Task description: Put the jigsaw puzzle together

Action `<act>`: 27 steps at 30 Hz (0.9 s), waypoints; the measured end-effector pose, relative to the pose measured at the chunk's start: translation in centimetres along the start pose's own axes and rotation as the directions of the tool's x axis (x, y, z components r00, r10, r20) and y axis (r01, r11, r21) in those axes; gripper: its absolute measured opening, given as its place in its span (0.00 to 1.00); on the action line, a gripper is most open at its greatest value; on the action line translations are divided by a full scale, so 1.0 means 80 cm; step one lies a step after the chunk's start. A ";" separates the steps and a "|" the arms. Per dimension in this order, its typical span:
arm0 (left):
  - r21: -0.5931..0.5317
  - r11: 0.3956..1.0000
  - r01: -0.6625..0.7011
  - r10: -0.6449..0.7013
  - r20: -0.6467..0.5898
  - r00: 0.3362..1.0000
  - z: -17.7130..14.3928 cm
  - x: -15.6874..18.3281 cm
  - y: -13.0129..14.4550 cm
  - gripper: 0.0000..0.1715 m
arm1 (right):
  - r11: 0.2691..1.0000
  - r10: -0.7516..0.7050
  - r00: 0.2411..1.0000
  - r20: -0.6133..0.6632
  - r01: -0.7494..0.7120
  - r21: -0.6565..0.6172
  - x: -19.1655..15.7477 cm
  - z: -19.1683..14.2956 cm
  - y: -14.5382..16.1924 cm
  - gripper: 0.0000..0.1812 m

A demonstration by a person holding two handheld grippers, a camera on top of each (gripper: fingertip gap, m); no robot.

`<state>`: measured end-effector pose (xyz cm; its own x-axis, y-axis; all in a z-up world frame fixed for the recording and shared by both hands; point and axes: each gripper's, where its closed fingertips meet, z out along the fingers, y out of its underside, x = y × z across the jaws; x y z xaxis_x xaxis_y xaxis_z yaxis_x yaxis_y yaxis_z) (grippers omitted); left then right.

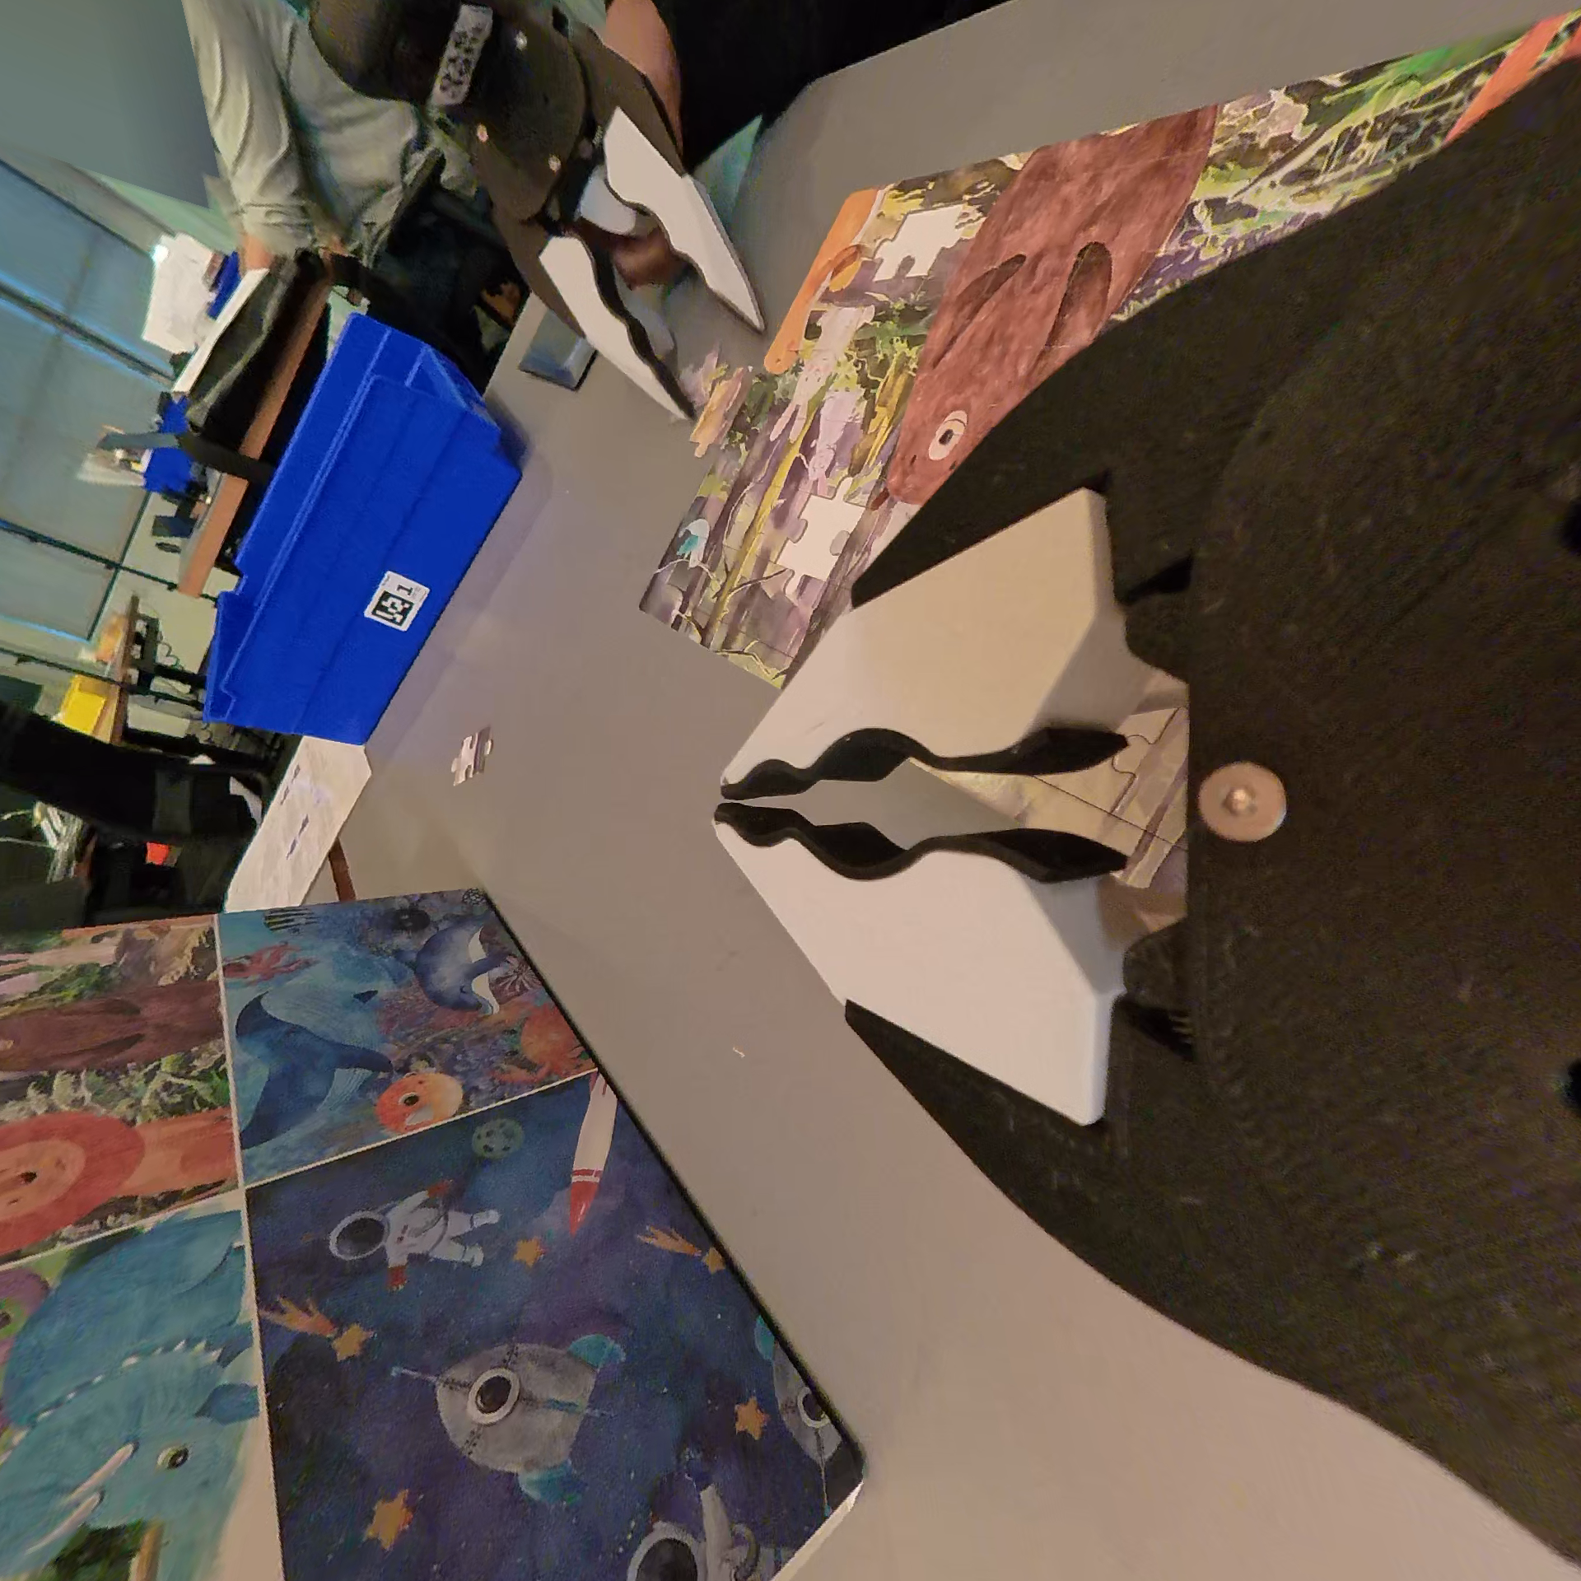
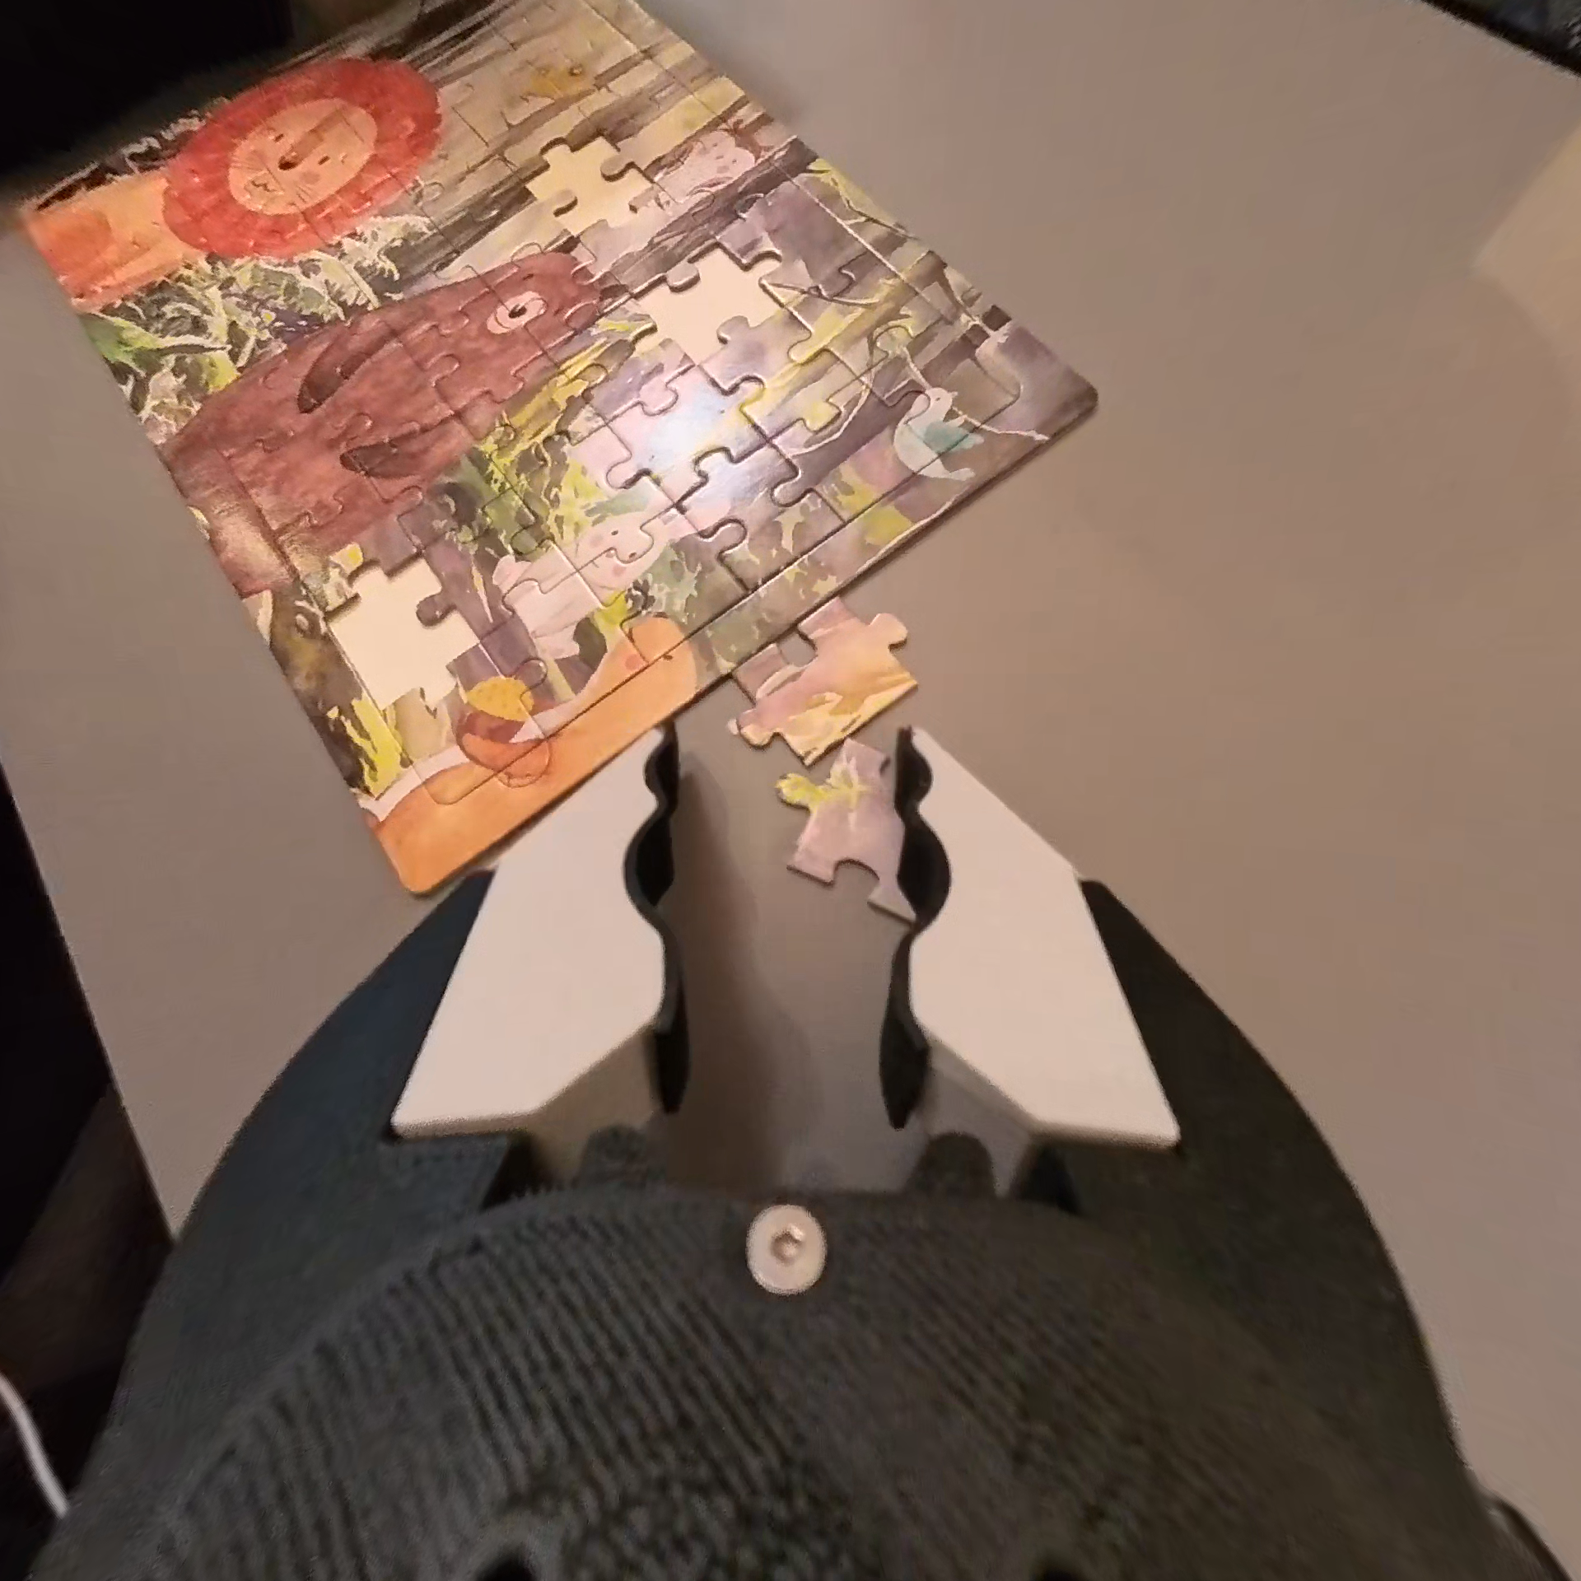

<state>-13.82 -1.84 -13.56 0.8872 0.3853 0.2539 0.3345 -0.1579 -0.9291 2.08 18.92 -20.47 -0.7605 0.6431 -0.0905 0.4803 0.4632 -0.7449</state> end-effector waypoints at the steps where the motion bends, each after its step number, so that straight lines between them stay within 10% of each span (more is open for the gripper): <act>1: -0.002 1.000 -0.003 0.003 -0.001 1.000 0.001 0.000 0.001 0.00 | 1.000 -0.004 1.000 -0.011 0.004 0.008 0.001 -0.004 -0.001 0.27; 12: -0.014 1.000 -0.011 0.011 -0.014 1.000 0.004 0.004 0.005 0.00 | 0.986 -0.029 0.997 -0.072 0.040 0.165 0.005 -0.020 -0.036 0.26; 27: -0.026 0.999 -0.030 0.030 -0.016 0.999 0.006 0.007 0.006 0.00 | 0.999 0.041 0.995 0.088 -0.042 0.012 -0.022 0.003 -0.005 0.28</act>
<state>-13.30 -1.25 -14.03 0.9017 0.3661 0.2300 0.3153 -0.1928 -0.9292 3.14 17.43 -20.17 -0.7756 0.6056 -0.1783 0.5067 0.4287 -0.7480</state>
